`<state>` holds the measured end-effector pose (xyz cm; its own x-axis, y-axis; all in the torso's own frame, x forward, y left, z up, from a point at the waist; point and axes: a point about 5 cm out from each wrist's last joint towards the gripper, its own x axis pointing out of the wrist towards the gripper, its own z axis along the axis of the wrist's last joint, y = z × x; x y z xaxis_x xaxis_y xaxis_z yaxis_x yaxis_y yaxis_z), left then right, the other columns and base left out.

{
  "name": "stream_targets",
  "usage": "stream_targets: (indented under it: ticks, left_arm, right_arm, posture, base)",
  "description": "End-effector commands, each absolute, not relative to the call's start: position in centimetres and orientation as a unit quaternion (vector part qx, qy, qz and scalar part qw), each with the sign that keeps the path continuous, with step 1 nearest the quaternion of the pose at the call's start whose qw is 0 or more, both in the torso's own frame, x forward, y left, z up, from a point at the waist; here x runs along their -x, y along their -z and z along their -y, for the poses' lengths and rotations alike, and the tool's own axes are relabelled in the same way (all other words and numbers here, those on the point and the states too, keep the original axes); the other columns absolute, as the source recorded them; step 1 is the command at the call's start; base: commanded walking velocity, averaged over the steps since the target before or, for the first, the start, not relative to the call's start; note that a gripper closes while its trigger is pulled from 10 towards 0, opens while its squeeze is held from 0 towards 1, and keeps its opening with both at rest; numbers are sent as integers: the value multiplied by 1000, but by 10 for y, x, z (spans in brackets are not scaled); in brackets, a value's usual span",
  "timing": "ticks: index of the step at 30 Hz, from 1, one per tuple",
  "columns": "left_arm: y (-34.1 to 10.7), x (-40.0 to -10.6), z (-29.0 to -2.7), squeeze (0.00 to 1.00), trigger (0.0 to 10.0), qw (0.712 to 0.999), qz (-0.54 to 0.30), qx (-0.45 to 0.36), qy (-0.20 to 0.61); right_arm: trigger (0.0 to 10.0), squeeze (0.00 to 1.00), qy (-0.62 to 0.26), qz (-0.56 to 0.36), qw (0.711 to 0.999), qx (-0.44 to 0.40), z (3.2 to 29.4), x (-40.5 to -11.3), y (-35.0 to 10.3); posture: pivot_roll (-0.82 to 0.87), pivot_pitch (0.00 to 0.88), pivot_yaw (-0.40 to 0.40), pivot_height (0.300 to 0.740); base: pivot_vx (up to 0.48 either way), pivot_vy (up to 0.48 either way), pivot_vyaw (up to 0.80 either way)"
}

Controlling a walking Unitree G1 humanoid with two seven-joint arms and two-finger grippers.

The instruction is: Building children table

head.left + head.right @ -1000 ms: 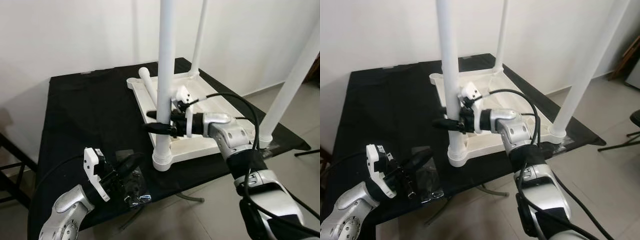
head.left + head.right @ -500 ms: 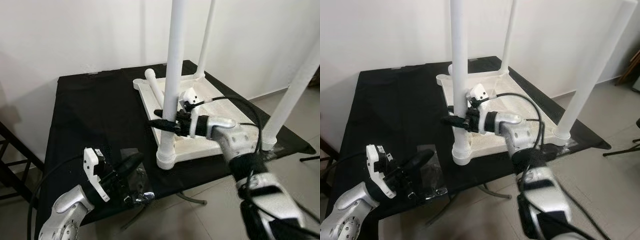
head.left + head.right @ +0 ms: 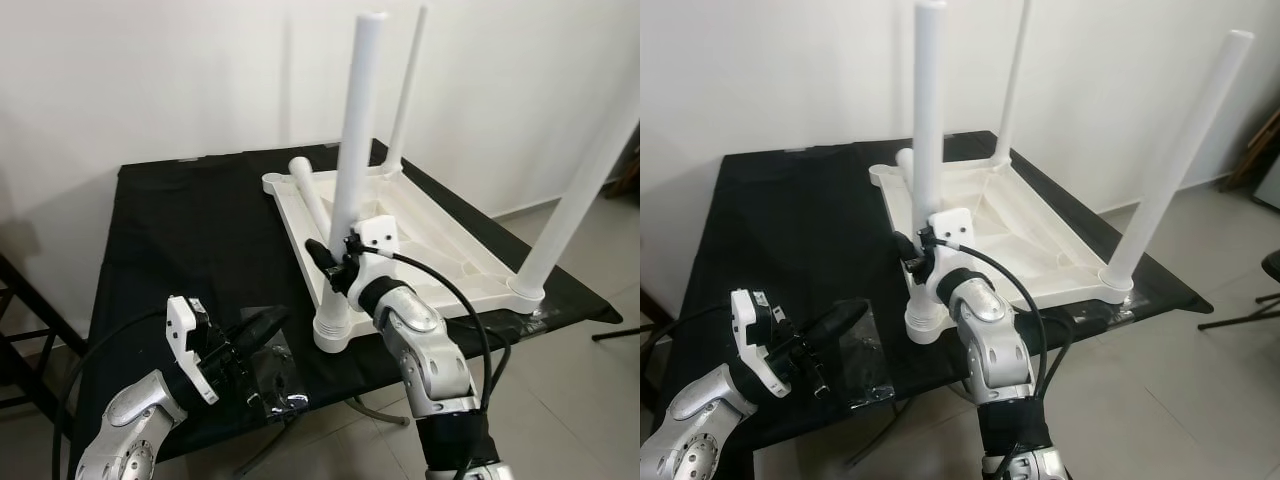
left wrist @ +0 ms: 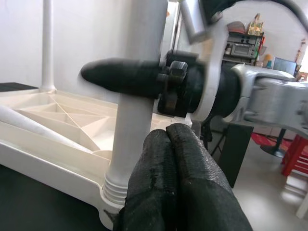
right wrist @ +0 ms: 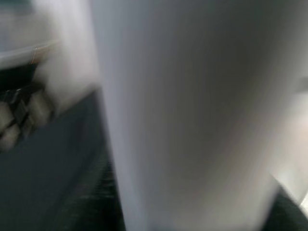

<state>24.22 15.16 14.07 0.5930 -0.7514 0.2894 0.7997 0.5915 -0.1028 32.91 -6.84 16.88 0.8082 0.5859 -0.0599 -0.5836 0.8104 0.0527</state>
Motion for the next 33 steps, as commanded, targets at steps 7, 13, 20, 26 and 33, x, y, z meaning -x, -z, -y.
stream_targets:
  ticks: [7,13,20,26,33]
  left_arm:
    - [-137,-243,-151,0,10000,886,99,113,439]
    - [-136,-243,-150,0,10000,886,100,112,439]
    - [-136,-242,-150,0,10000,885,99,112,440]
    - [-137,-243,-149,0,10000,885,99,112,440]
    - [-137,-243,-149,0,10000,885,101,115,439]
  right_arm:
    - [10000,1000,-479,-17,878,-4,57,-318,-193]
    - [10000,0,-574,-22,813,94,83,-329,-199]
    - [10000,0,-579,-28,808,104,107,-360,-221]
    - [0,0,-590,-34,803,79,112,-365,-227]
    - [0,0,-597,-60,796,83,129,-370,-214]
  posture:
    - [22,0,-19,740]
    - [32,0,-19,740]
    - [37,0,-17,740]
    - [41,0,-18,740]
    - [35,0,-15,740]
  base:
    - [0,0,0]
    - [0,0,0]
    - [0,0,0]
    - [0,0,0]
    - [0,0,0]
